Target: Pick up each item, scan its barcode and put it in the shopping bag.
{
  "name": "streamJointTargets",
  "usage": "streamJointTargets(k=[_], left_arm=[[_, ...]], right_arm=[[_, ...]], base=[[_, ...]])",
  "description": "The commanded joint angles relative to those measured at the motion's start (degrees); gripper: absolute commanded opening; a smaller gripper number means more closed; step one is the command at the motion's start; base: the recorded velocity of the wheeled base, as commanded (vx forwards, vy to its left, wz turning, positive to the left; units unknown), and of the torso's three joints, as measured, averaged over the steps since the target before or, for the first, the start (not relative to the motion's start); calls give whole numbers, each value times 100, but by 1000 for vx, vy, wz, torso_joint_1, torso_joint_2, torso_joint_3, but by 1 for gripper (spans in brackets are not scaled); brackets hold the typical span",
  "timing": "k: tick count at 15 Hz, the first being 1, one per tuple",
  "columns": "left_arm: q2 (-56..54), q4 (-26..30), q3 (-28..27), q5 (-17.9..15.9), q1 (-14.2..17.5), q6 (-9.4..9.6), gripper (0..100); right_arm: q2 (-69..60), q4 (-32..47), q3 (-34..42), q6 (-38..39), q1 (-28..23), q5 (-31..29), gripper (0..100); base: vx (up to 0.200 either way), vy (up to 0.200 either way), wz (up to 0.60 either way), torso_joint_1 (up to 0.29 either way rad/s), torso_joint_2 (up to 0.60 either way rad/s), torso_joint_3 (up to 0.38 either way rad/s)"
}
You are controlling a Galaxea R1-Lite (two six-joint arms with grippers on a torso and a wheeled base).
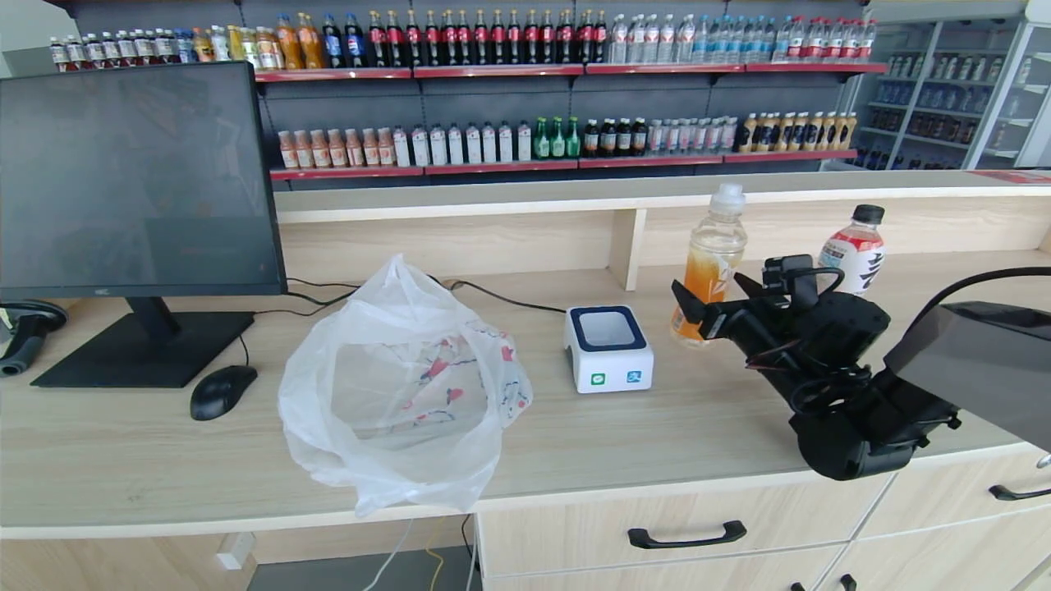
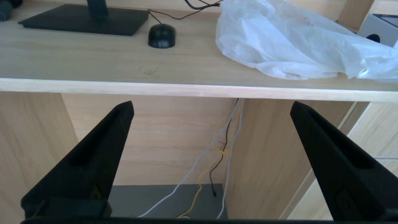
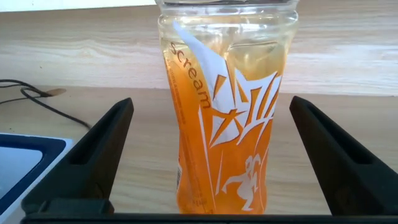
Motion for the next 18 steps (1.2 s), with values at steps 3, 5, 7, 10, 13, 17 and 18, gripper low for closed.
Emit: streamJointTargets(k=[3,5,7,10,13,17,18], left_arm=[[-2,-1,0,0,11,-4,100],[-2,-1,0,0,2,5,100],[-2,-1,0,0,2,-4,100],[-2,-1,0,0,2,5,100],[-2,-1,0,0,2,-4,100],[-2,-1,0,0,2,5,100],[-2,-1,0,0,2,5,100]], right_arm=[[58,15,-204,-16,4,-47,100],[76,59,-345,-51,4,-319,100],[138,67,-371,-34,31,-583,100],[261,76,-529,-25,39,-591,100],[155,120,-512,81,39,-548,100],[-319,973,-687,177,39,-548,100],[-469,1544,-969,274,31,-548,100]], base=[[0,0,0,0,0,0],[0,0,0,0,0,0],[0,0,0,0,0,0],[0,0,0,0,0,0],[0,0,0,0,0,0],[0,0,0,0,0,0],[0,0,0,0,0,0]])
